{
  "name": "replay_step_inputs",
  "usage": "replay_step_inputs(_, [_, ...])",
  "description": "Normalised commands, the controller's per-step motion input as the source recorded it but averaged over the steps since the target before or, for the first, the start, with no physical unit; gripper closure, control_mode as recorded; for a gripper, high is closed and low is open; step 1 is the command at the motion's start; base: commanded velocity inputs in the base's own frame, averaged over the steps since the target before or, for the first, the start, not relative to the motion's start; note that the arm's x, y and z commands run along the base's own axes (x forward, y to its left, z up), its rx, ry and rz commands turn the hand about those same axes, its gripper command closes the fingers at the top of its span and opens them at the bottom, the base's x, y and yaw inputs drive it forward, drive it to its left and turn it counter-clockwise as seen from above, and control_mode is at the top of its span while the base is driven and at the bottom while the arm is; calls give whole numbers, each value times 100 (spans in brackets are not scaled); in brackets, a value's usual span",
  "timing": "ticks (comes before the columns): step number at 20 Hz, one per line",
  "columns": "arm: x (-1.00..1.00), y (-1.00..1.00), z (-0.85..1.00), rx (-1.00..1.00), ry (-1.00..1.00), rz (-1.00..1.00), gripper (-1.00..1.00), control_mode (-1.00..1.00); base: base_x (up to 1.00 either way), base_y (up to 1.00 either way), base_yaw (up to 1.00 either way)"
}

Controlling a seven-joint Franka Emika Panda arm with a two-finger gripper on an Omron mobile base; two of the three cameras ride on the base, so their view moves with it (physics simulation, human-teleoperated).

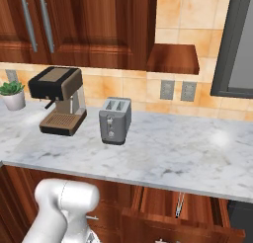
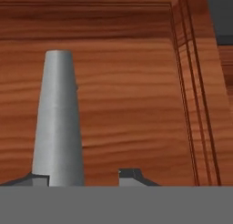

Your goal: Take the tongs from the drawer on the right and place them on the dining counter next to the tray containing the hot dog.

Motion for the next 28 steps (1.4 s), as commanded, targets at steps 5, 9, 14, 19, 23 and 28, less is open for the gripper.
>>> replay_step_inputs(5, [-100, -15, -32, 0, 12, -17, 100, -100, 0, 0, 0])
replay_step_inputs(9, [-100, -21, -16, 2, 18, -16, 100, -100, 0, 0, 0])
replay_step_inputs(14, [-100, -21, -3, 7, 24, -16, 100, -100, 0, 0, 0])
replay_step_inputs(19, [-100, -18, 0, 13, 27, -16, 100, -100, 0, 0, 0])
replay_step_inputs(23, [-77, -3, 3, 4, -5, -3, -100, -100, 0, 0, 0])
replay_step_inputs(28, [-46, 0, 1, 0, -4, 0, -100, -100, 0, 0, 0])
